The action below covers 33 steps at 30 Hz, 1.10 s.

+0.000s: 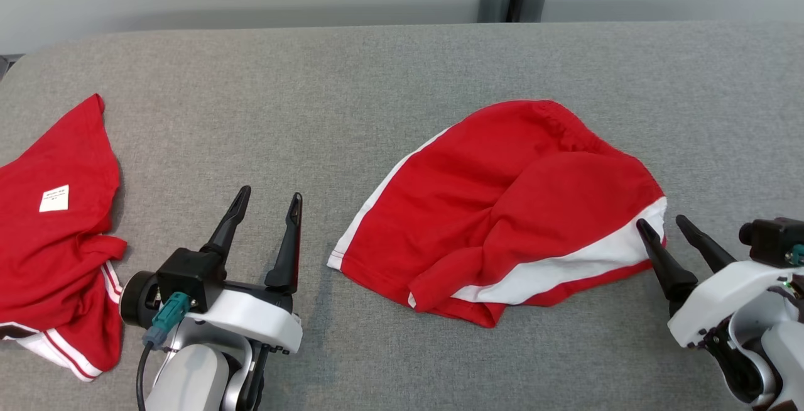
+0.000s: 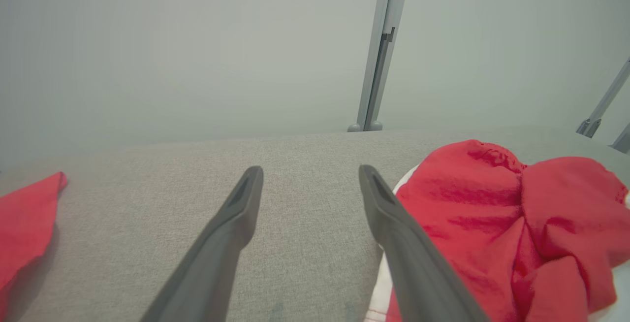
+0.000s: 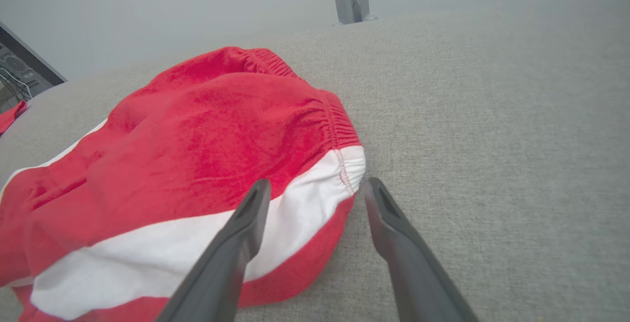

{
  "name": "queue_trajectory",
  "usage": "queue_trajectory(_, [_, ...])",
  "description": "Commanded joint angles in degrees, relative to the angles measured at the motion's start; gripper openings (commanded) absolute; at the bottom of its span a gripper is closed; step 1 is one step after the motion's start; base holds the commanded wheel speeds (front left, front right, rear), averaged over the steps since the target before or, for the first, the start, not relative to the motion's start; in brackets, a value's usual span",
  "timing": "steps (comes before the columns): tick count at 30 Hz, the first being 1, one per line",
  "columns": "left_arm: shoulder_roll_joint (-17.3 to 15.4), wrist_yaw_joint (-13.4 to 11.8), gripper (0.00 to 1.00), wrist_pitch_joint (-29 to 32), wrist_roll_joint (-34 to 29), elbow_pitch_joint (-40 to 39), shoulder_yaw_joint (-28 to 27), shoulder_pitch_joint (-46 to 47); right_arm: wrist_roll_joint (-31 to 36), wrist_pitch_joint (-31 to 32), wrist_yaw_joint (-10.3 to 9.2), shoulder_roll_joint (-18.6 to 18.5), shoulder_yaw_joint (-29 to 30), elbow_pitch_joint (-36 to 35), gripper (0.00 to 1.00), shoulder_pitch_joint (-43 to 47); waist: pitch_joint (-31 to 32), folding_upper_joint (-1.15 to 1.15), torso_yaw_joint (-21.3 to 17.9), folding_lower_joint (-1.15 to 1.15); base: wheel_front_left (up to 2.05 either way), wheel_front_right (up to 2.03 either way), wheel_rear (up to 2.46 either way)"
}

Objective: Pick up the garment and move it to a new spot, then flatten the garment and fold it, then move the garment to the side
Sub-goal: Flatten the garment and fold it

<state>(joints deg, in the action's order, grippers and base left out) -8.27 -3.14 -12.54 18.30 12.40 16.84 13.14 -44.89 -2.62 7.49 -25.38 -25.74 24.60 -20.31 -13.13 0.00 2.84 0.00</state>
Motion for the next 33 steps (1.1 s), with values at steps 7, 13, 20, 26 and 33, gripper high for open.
queue_trajectory(7, [-1.28,-1.22,1.00,0.15,0.97,-0.59,-0.92,-1.79,8.71,-8.57,0.01,3.62,10.82,-3.16,1.00,7.72,2.52,0.00,-1.62,0.00,0.00,0.00,0.00])
queue_trajectory(13, [-2.07,-2.83,1.00,0.29,1.35,-2.20,-2.14,-3.58,20.65,-11.77,0.01,9.22,20.86,-11.46,1.00,11.95,3.85,0.00,-2.75,0.00,0.00,0.00,0.00])
queue_trajectory(20, [-2.95,-4.56,1.00,0.35,1.08,-5.00,-2.82,-6.38,30.75,-10.97,0.01,15.68,24.91,-21.92,1.00,17.16,4.18,0.00,-2.82,0.00,0.00,0.00,0.00])
queue_trajectory(26, [-3.33,-5.70,1.00,0.70,0.57,-6.54,-2.65,-8.54,32.90,-9.70,0.01,17.99,25.61,-25.60,1.00,19.89,4.79,0.00,-2.51,0.00,0.00,0.00,0.00])
queue_trajectory(33, [-3.21,-6.16,1.00,1.61,0.01,-7.66,-1.42,-9.42,33.46,-8.96,0.01,18.94,26.19,-27.48,1.00,21.20,5.30,0.00,-1.82,0.00,0.00,0.00,0.00])
